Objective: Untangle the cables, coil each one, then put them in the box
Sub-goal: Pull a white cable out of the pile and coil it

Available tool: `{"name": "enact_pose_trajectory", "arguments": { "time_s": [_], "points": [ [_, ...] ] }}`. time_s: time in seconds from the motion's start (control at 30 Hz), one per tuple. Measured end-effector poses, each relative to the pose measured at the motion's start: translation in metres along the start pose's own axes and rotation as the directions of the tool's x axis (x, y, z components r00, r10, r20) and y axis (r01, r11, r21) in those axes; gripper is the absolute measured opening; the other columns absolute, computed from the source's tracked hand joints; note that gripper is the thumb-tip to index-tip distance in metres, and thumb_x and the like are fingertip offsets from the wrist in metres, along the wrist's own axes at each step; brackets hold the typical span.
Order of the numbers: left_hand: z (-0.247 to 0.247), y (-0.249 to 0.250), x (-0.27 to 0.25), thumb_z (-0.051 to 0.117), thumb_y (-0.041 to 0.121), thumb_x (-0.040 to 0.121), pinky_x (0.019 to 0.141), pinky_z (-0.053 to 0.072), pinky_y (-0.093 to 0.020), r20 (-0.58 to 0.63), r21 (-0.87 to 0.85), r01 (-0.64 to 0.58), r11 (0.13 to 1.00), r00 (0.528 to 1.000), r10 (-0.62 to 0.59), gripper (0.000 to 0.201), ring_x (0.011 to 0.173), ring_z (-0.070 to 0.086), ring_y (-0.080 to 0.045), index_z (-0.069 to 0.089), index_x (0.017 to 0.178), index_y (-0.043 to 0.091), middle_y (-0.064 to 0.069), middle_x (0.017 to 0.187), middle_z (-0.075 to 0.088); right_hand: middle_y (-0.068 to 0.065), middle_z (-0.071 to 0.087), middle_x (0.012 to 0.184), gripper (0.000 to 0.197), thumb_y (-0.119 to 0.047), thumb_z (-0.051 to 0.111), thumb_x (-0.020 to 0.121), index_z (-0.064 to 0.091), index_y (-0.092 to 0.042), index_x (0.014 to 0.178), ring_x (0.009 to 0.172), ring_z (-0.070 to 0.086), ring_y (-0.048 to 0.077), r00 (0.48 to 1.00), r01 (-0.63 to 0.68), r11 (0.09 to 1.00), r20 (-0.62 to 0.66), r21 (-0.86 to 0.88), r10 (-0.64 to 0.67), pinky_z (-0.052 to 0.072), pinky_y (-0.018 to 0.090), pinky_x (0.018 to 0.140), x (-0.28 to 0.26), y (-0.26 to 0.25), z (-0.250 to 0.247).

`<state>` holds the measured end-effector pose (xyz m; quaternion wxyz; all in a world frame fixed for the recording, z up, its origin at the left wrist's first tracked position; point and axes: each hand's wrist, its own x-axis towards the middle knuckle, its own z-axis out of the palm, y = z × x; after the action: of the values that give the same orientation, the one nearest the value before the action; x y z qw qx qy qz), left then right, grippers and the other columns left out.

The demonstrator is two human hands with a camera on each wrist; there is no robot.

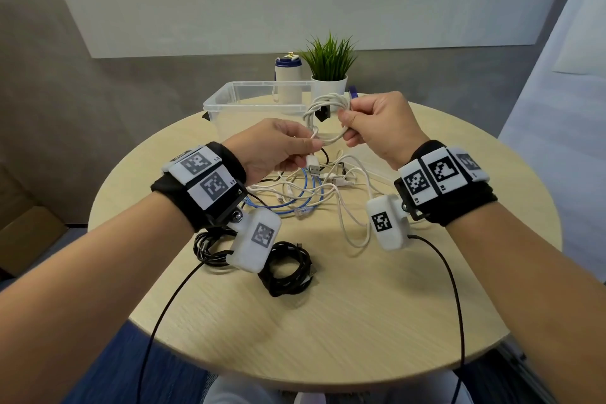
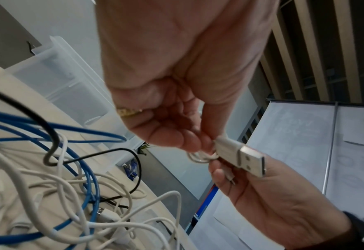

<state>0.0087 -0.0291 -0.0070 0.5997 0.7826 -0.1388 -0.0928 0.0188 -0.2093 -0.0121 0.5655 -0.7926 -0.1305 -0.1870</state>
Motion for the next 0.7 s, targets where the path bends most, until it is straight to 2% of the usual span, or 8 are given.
{"name": "enact_pose_trajectory", "arguments": {
  "time_s": [0.1,0.2,0.33,0.4,0.5,0.6,0.7],
  "points": [
    [0.001,0.001,0.0,0.059,0.01,0.09,0.054,0.044,-0.017,0.017,-0.044,-0.046,0.998,0.999,0.046,0.015,0.054,0.052,-0.006,0.055,0.076,0.011,0.001,0.063,0.061,0.006,0.059,0.06,0.011,-0.009,0.061,0.09,0.072,-0.01,0.088,0.052,0.057,0.015,0.999,0.018,0.994,0.031,-0.11,-0.014,0.057,0.029,0.06,-0.004,0.002,0.002],
    [0.001,0.001,0.0,0.054,0.013,0.094,0.059,0.04,-0.02,0.003,-0.066,-0.053,0.996,0.999,0.054,0.023,0.059,0.053,-0.005,0.051,0.072,0.017,0.0,0.077,0.065,0.002,0.057,0.058,0.013,-0.006,0.06,0.089,0.072,-0.01,0.09,0.047,0.053,0.006,0.996,0.056,0.979,0.076,-0.194,-0.042,0.054,0.025,0.058,-0.008,0.001,0.005],
    [-0.002,0.008,-0.001,0.054,0.019,0.095,0.062,0.032,-0.025,0.005,-0.024,-0.052,0.998,0.999,0.052,0.025,0.07,0.05,-0.007,0.047,0.07,0.021,0.002,0.085,0.062,-0.001,0.059,0.062,0.018,-0.004,0.06,0.088,0.07,-0.017,0.092,0.055,0.056,0.012,0.991,0.031,0.982,0.137,-0.185,-0.006,0.056,0.025,0.059,-0.01,0.002,0.009],
    [-0.006,0.01,-0.002,0.055,0.019,0.094,0.064,0.031,-0.027,0.01,0.025,-0.043,0.999,0.999,0.043,0.025,0.072,0.049,-0.007,0.048,0.07,0.022,0.003,0.086,0.062,0.001,0.06,0.064,0.013,-0.006,0.06,0.09,0.071,-0.012,0.096,0.056,0.057,0.014,0.988,0.0,0.992,0.154,-0.129,0.02,0.056,0.024,0.057,-0.009,0.002,0.01],
    [-0.011,0.01,-0.003,0.055,0.016,0.094,0.067,0.03,-0.028,0.061,0.076,-0.036,0.996,0.998,0.031,0.026,0.074,0.049,-0.008,0.047,0.069,0.021,0.004,0.083,0.063,0.012,0.061,0.065,0.011,-0.008,0.06,0.092,0.07,-0.005,0.093,0.055,0.058,0.019,0.99,-0.056,0.997,0.126,-0.061,0.063,0.055,0.027,0.056,-0.004,0.003,0.008],
    [-0.014,0.01,-0.007,0.053,0.014,0.094,0.068,0.031,-0.028,0.132,0.086,-0.036,0.996,0.991,0.024,0.024,0.082,0.05,-0.01,0.049,0.07,0.019,0.01,0.075,0.067,0.016,0.061,0.066,0.01,-0.008,0.06,0.091,0.069,-0.006,0.088,0.053,0.058,0.02,0.99,-0.117,0.993,0.075,-0.017,0.118,0.054,0.026,0.052,0.002,0.003,0.002],
    [-0.016,0.01,-0.011,0.054,0.015,0.093,0.062,0.033,-0.023,0.163,0.131,-0.026,0.991,0.987,0.005,0.023,0.073,0.053,-0.005,0.05,0.071,0.017,0.011,0.073,0.067,0.013,0.06,0.065,0.014,-0.008,0.06,0.091,0.067,-0.009,0.079,0.054,0.057,0.02,0.984,-0.169,0.985,0.053,0.021,0.168,0.051,0.025,0.051,0.006,0.001,-0.005]
  ]
}}
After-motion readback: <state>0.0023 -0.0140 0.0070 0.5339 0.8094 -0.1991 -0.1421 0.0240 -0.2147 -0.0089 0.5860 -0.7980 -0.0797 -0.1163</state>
